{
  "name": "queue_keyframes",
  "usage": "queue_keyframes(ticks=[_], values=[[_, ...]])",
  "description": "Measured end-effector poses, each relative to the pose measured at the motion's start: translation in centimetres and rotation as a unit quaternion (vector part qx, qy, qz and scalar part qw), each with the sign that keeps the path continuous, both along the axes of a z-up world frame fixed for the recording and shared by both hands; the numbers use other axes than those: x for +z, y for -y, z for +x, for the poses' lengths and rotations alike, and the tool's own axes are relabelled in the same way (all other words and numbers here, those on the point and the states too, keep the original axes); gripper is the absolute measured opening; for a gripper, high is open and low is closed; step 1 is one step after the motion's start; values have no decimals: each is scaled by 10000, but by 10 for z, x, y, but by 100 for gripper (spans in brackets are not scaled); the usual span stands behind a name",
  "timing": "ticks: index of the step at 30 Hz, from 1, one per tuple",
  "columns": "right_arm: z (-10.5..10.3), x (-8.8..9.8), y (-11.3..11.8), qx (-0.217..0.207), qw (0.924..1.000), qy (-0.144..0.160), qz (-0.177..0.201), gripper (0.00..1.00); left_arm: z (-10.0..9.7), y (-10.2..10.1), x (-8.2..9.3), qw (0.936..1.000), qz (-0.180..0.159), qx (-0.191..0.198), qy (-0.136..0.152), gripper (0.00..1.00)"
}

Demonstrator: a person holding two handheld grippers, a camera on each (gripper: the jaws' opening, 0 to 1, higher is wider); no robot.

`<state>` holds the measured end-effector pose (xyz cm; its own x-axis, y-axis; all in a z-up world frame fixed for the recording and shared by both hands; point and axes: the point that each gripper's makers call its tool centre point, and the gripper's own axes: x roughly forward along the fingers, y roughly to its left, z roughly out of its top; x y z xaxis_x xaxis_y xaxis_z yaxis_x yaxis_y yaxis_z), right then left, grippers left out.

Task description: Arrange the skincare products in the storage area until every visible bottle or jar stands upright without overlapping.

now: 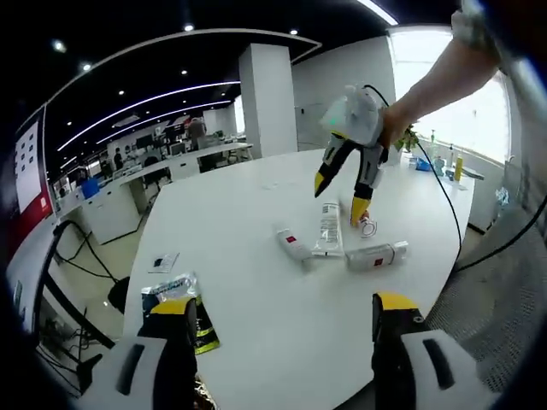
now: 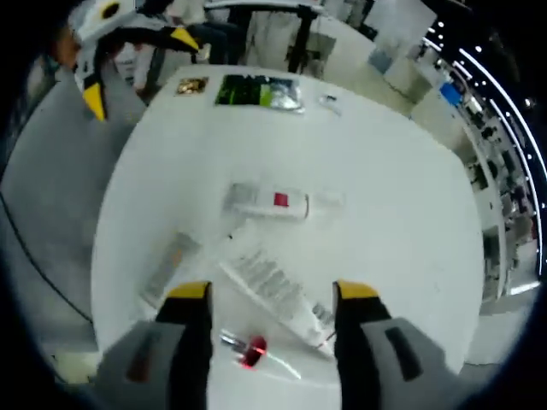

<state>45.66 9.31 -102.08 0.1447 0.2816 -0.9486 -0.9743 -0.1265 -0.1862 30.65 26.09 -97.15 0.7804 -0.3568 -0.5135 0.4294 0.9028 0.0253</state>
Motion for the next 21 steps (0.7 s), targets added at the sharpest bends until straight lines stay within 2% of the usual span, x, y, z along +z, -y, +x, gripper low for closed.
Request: queue_keyframes(ticks=[6,13,21], values=[[-4,-21,2,783,9946,-88,-670,47,1,-4,-1,10000,21,82,-20,85],[-2,-39,3,985,9891,-243,-1071,41,1,-5,-2,9999,32,92,-27,84],[4,-53,1,1582,9747,-275,-1552,38,0,-2,-4,9999,98,15,-47,83]])
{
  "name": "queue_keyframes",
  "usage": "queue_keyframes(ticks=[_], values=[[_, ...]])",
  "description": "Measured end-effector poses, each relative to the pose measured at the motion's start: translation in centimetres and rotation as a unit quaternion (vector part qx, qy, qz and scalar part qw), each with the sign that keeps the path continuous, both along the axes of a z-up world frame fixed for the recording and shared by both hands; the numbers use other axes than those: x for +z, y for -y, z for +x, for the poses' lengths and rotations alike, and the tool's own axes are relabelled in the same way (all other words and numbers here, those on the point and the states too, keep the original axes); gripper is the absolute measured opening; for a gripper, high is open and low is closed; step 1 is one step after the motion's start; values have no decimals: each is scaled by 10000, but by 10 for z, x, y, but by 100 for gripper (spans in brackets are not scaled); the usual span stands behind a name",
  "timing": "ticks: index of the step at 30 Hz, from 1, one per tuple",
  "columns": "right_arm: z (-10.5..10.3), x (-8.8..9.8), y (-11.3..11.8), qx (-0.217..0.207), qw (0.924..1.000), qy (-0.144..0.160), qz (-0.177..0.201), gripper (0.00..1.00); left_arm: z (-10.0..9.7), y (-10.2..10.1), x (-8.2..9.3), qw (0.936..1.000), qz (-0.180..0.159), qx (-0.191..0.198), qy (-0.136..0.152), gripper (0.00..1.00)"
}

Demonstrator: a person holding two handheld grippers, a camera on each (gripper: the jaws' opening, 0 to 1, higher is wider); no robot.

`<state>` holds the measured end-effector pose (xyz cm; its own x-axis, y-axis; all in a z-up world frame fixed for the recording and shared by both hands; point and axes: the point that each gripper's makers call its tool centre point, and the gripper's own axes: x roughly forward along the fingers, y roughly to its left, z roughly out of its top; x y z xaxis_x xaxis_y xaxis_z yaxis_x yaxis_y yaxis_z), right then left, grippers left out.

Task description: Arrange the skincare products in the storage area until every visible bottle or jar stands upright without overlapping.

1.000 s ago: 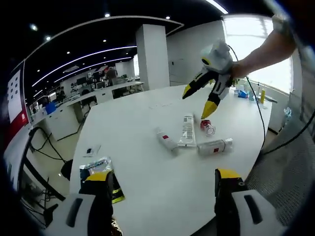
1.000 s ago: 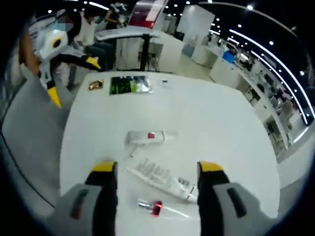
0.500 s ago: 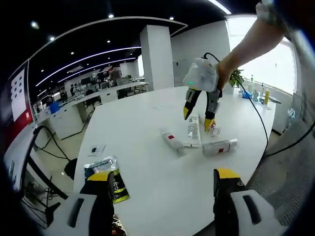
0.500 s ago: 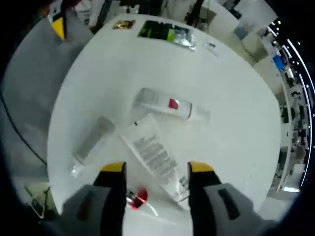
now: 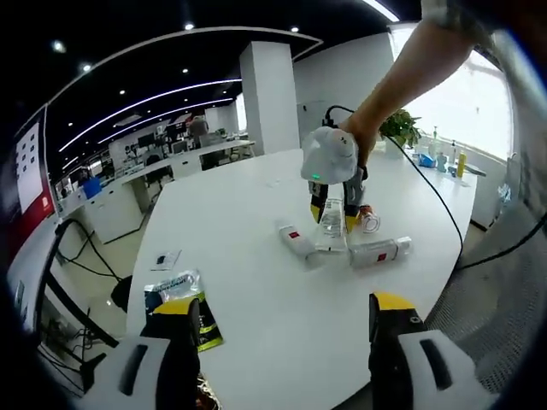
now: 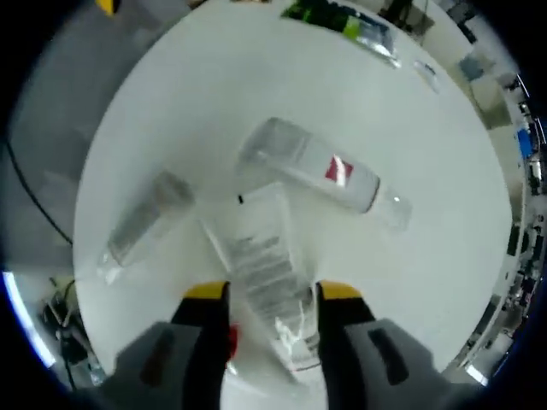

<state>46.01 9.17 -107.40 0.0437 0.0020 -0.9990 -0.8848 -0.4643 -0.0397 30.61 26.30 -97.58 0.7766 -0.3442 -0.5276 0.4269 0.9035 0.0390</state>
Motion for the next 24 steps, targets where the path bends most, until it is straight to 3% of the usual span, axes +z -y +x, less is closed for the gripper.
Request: queue_keyframes(ticks=[6,14,24], values=[[-4,-4,-1,227,9995,-188,-149,36,0,-2,-1,10000,16,44,-33,82],[-4,-3,-1,233,9994,-240,-23,36,-1,0,-3,10000,65,-22,-50,81],[-5,-3,-1,563,9979,-309,101,29,0,-2,-4,9999,89,-11,-55,81]])
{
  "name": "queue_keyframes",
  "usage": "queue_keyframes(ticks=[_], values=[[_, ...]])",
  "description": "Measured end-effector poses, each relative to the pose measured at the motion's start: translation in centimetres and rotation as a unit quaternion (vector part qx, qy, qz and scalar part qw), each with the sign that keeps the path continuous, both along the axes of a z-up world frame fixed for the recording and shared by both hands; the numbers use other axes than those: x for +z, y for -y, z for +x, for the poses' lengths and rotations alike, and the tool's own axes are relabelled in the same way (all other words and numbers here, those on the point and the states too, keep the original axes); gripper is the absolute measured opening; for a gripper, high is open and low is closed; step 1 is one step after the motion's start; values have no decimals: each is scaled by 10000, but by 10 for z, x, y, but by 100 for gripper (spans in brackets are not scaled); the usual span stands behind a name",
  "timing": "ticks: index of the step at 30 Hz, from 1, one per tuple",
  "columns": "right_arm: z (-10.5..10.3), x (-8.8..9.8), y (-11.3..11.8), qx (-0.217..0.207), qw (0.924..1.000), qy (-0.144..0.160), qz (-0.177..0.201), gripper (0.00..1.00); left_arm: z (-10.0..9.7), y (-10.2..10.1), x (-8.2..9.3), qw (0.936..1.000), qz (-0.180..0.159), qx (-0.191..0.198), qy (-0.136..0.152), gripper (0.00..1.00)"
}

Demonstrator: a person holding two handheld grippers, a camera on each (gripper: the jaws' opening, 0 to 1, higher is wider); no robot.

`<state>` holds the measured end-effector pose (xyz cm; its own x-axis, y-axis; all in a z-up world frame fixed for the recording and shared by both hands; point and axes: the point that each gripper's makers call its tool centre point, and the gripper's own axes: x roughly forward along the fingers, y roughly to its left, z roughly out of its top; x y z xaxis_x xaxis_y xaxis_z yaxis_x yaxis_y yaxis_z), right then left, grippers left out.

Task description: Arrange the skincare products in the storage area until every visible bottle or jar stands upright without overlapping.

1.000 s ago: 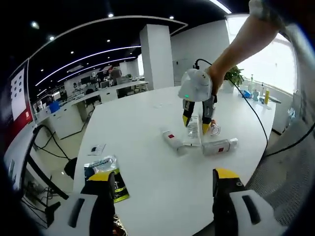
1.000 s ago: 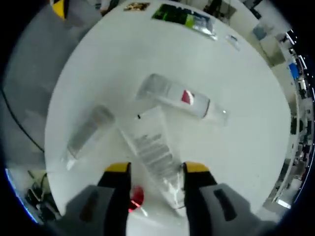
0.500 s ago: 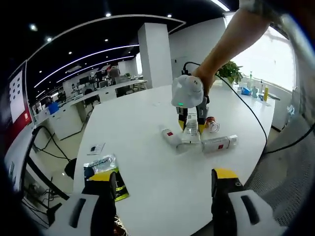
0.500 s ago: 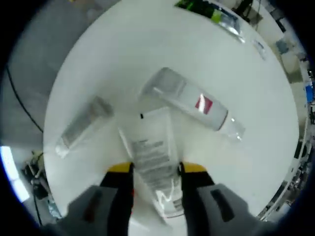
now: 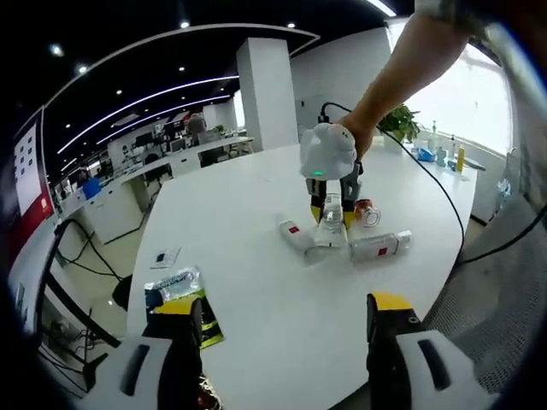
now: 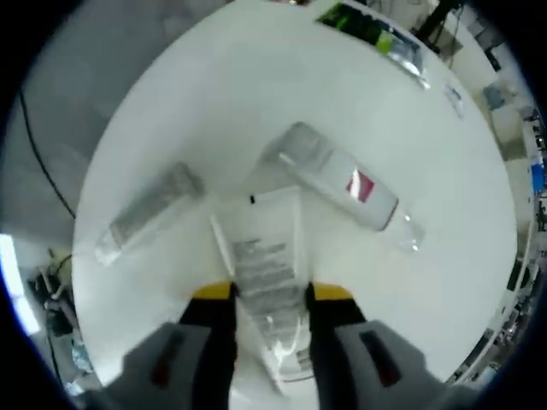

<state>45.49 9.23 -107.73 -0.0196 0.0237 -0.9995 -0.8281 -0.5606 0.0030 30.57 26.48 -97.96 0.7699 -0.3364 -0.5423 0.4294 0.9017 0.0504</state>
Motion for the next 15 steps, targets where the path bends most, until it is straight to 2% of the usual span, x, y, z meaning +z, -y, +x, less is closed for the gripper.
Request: queue_keyframes(ticks=[4,9,13,15], values=[[2,5,-1,71,9997,190,169,29,1,-1,1,10000,18,16,26,81],[5,25,-5,86,9980,363,506,28,1,-1,2,10000,44,14,58,81],[12,50,-19,-280,9905,614,1199,28,1,-2,2,10000,63,10,61,81],[15,64,-26,-626,9823,683,1625,28,1,-1,2,10000,60,-2,79,81]])
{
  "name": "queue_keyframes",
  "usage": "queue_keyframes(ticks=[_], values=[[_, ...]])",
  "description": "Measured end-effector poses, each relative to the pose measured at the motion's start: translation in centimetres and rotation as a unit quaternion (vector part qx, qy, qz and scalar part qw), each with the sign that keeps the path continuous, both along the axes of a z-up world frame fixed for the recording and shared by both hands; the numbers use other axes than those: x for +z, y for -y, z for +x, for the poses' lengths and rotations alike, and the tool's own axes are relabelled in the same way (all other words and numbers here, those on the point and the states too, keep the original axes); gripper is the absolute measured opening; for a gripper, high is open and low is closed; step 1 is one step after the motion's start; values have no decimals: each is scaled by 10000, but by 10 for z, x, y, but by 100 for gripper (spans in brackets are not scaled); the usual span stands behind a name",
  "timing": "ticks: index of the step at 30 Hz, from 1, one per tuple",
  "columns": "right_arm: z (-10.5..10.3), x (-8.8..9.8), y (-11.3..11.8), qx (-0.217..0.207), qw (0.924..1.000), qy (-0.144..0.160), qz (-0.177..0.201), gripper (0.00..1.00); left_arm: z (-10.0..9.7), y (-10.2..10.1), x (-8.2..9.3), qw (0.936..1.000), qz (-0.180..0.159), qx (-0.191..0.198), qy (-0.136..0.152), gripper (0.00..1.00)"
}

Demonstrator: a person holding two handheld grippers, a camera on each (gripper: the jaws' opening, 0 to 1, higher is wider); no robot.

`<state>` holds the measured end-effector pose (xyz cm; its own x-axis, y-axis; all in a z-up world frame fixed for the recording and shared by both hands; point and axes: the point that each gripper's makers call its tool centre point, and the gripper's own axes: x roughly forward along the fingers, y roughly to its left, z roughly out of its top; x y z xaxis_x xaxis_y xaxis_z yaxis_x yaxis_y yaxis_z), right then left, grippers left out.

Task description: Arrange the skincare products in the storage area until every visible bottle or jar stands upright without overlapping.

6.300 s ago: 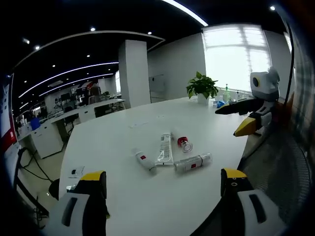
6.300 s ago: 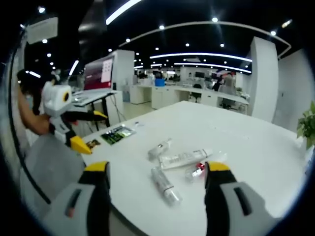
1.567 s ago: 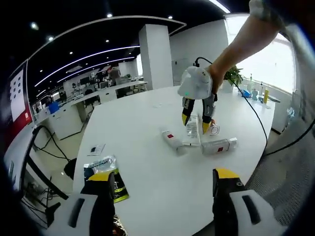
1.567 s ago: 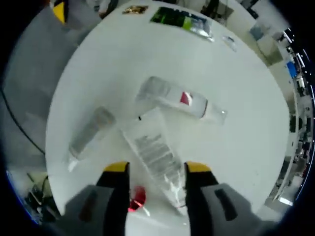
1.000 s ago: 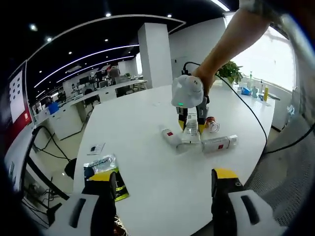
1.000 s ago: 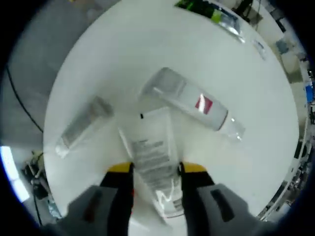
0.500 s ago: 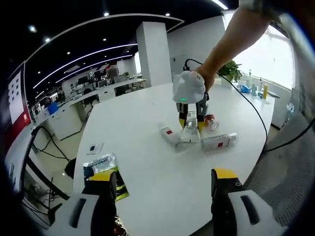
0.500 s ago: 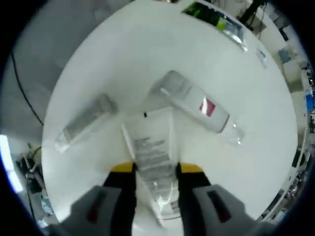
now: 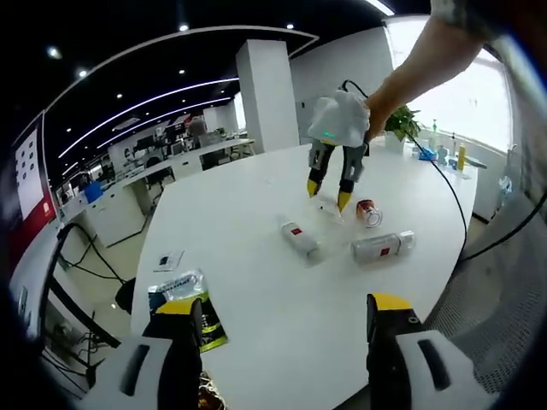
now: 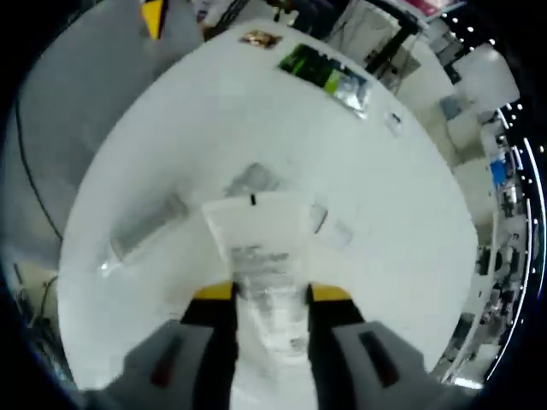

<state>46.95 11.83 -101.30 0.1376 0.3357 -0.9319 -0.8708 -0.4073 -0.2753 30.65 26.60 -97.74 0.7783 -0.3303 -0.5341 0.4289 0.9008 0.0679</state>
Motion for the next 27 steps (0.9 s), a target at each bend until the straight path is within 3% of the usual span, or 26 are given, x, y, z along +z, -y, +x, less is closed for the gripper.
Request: queue_keyframes(ticks=[2,5,10,15,22,27], values=[[-1,14,-5,-402,9984,-67,393,28,-1,0,-1,10000,54,-31,-18,81],[-12,35,-16,-907,9898,-378,1028,28,1,-1,1,9999,114,-30,47,81],[-25,58,-24,-1192,9788,-412,1616,28,0,1,2,9999,131,-84,67,81],[-38,71,-29,-1751,9553,-755,2259,29,-1,1,-1,9994,287,-161,55,81],[-64,96,-35,-2286,9147,-1093,3148,29,-1,0,1,9995,273,-157,93,82],[-76,105,-35,-2503,8978,-1223,3412,29,-2,4,2,9996,189,-202,43,82]])
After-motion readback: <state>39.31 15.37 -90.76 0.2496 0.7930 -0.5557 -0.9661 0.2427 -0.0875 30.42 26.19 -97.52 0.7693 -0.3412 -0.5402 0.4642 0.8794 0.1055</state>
